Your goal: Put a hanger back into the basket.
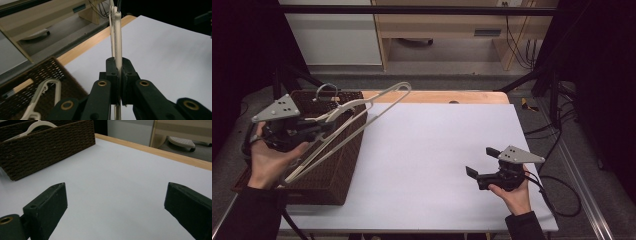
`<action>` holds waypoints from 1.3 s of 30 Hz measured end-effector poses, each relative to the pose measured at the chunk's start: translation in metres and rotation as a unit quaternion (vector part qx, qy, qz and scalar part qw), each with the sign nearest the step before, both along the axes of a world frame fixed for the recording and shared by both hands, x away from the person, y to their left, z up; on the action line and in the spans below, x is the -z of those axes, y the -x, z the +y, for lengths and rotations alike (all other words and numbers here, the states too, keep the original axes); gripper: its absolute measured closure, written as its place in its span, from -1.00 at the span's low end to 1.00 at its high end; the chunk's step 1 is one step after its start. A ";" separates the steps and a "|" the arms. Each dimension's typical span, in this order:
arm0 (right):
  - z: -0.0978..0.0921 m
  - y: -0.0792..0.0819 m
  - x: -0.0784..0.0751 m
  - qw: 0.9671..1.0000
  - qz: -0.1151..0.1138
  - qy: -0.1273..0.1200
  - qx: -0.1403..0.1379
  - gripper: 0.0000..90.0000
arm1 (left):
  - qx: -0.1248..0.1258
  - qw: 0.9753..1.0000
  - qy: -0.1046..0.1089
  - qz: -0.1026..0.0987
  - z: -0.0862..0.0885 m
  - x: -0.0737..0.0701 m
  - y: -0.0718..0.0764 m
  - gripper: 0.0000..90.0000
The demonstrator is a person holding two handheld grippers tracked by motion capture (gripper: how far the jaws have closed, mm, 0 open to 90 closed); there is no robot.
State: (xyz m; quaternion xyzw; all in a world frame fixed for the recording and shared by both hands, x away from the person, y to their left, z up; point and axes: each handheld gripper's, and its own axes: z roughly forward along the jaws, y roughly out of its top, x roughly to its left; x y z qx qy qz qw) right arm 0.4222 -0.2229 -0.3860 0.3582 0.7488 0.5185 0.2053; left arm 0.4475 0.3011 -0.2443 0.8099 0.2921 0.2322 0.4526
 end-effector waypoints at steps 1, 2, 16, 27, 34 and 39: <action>0.000 0.000 0.000 1.000 0.000 0.000 0.000 -0.90 | -0.004 1.000 0.004 -0.003 0.007 0.000 -0.003 0.92; -0.001 0.000 0.001 1.000 0.003 0.001 0.000 -0.91 | -0.011 1.000 0.004 -0.002 0.014 0.001 -0.006 0.92; -0.004 -0.002 0.004 1.000 0.009 0.001 0.010 -0.91 | -0.082 0.996 0.005 0.023 0.088 0.029 -0.032 0.92; -0.002 -0.003 0.006 1.000 0.014 0.006 0.008 -0.91 | -0.117 0.992 0.020 0.038 0.123 0.053 -0.039 0.92; -0.002 -0.003 0.007 1.000 0.014 0.006 0.008 -0.91 | -0.112 0.991 -0.012 0.065 0.117 0.066 -0.047 0.92; -0.002 -0.002 0.007 1.000 0.013 0.007 0.006 -0.91 | -0.117 0.988 -0.019 0.095 0.111 0.089 -0.052 0.92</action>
